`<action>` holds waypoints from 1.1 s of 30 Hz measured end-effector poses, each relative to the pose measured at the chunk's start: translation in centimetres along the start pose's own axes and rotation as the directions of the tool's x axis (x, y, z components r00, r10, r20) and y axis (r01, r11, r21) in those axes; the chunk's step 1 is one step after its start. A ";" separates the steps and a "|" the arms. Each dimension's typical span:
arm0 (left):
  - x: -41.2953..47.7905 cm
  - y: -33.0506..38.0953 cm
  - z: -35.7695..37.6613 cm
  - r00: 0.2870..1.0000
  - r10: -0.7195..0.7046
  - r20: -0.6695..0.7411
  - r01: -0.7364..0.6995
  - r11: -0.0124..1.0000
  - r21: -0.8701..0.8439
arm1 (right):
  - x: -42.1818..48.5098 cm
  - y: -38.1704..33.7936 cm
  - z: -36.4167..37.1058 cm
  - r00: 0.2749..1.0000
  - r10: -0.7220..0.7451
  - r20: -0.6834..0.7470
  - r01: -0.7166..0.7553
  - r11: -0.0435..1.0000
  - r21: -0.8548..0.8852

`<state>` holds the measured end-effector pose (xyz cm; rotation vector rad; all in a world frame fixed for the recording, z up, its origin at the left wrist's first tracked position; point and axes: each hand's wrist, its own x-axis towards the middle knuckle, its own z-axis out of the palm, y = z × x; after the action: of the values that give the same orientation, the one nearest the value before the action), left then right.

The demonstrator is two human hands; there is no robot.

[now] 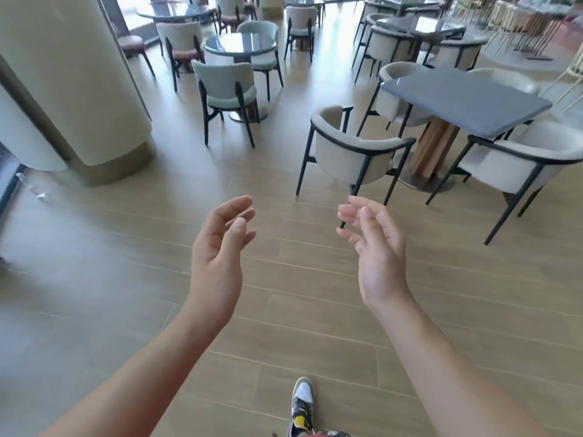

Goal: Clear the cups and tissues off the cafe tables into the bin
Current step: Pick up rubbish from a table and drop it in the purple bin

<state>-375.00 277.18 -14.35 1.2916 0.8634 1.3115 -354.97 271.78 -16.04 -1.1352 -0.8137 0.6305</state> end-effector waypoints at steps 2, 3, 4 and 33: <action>3.9 -0.7 1.1 1.000 0.019 -0.023 -0.019 1.000 0.003 | 4.7 0.7 0.8 1.000 -0.004 0.024 0.003 1.000 0.007; 5.9 -1.0 1.5 0.999 0.028 -0.031 -0.028 1.000 0.001 | 7.0 1.1 1.3 0.999 -0.006 0.037 0.005 1.000 0.008; 7.8 -1.3 1.9 0.999 0.032 -0.037 -0.032 1.000 0.000 | 9.1 1.5 1.7 0.999 -0.003 0.050 0.002 1.000 0.009; 66.5 -12.8 -2.3 0.996 -0.050 0.076 0.046 0.997 0.058 | 59.7 16.7 24.3 0.981 0.057 0.184 -0.044 0.996 -0.075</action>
<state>-365.74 344.29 -12.91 1.3490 0.8770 1.1994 -341.74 336.97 -12.83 -1.1764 -0.9751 0.7632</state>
